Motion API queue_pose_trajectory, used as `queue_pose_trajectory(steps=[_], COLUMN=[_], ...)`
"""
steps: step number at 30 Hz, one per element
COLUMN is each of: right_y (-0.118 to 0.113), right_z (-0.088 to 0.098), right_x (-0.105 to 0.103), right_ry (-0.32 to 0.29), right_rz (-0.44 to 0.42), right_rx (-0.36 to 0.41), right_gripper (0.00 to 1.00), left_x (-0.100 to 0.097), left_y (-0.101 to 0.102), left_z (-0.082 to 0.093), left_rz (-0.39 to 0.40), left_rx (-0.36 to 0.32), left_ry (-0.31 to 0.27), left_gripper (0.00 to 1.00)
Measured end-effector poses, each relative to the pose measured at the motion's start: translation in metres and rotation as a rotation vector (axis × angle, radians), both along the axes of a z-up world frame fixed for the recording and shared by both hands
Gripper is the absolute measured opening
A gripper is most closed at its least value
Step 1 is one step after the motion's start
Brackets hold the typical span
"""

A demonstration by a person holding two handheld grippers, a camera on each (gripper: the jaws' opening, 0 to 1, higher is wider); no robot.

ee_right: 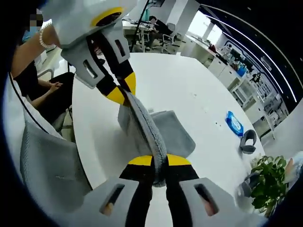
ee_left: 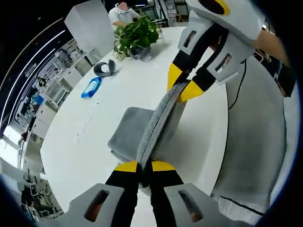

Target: Fold the towel on the table until its edges align and the towel forms a compact rectangular stack.

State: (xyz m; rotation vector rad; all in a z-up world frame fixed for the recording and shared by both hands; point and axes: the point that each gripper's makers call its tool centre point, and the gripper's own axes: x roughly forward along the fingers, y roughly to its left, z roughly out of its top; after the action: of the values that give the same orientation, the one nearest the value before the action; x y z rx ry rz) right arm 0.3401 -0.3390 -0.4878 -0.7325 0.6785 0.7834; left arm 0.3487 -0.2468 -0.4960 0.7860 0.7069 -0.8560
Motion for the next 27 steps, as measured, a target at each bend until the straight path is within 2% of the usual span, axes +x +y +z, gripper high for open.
queue_pose_trajectory(steps=[8, 17, 21, 27], right_y=[-0.002, -0.005, -0.007, -0.008], right_z=[0.0, 0.004, 0.002, -0.002], right_x=[0.02, 0.049, 0.062, 0.085], right_ry=[-0.026, -0.093, -0.109, -0.134], right_rz=[-0.009, -0.037, -0.046, -0.076], right_rx=[-0.013, -0.044, -0.065, -0.055], right_gripper=[0.06, 0.06, 0.06, 0.06], left_x=[0.023, 0.053, 0.064, 0.083], left_y=[-0.004, -0.006, -0.008, -0.007], left_z=[-0.003, 0.002, 0.0, -0.005], left_rz=[0.001, 0.068, 0.08, 0.129], left_rx=[-0.018, -0.042, -0.042, -0.049], left_ry=[-0.043, -0.159, -0.169, -0.18], left_gripper=[0.08, 0.08, 0.08, 0.08])
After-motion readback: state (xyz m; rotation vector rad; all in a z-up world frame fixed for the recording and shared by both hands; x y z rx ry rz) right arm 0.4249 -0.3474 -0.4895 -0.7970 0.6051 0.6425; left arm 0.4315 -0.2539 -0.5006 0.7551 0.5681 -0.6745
